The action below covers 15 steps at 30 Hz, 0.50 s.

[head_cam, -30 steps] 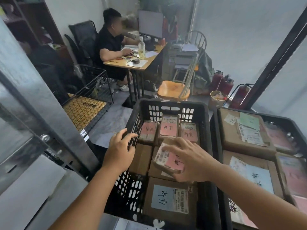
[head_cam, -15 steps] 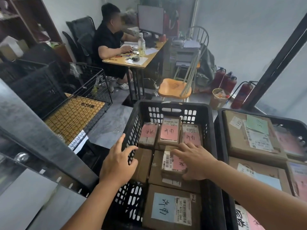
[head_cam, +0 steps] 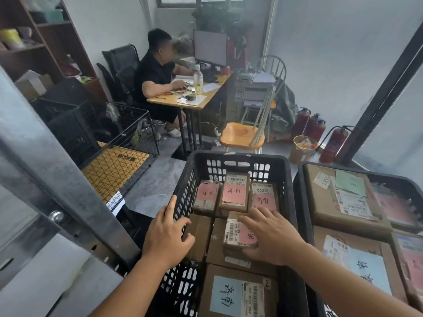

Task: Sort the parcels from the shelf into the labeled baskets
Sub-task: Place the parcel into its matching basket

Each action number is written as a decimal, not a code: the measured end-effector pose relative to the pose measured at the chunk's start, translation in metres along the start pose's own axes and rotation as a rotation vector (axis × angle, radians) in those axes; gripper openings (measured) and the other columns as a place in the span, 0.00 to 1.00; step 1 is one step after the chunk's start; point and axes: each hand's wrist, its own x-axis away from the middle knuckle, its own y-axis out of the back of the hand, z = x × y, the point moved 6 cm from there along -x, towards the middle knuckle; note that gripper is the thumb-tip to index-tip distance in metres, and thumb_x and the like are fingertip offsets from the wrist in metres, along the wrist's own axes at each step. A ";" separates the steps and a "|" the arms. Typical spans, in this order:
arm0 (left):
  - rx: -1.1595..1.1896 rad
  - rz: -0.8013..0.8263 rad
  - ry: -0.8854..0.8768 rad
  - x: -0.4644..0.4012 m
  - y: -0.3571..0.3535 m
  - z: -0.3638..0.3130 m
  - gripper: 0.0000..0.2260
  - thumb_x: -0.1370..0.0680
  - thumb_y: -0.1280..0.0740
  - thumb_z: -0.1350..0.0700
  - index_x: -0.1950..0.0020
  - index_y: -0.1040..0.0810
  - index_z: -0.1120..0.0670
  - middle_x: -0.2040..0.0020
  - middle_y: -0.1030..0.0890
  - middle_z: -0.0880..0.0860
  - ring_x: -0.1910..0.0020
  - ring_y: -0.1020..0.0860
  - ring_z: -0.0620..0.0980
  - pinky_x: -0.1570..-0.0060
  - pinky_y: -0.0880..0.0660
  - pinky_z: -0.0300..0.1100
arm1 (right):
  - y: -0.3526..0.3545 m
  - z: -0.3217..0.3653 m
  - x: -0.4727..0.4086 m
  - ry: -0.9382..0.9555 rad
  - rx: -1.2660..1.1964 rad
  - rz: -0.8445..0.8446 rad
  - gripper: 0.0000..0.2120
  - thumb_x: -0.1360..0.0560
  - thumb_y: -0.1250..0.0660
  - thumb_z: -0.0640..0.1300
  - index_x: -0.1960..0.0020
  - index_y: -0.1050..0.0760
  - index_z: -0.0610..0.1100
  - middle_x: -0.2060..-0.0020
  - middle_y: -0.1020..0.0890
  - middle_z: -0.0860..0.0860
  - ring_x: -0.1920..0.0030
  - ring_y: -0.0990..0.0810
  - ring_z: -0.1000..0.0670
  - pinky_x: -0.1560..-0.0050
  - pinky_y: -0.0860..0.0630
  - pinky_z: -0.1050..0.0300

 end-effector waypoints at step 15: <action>0.097 -0.064 -0.096 0.053 0.059 -0.041 0.16 0.21 0.41 0.40 0.34 0.27 0.38 0.16 0.41 0.49 0.15 0.56 0.51 0.18 0.49 0.56 | 0.056 0.055 0.077 0.036 -0.236 -0.207 0.32 0.23 0.42 0.70 0.21 0.41 0.62 0.23 0.35 0.60 0.22 0.38 0.55 0.25 0.35 0.56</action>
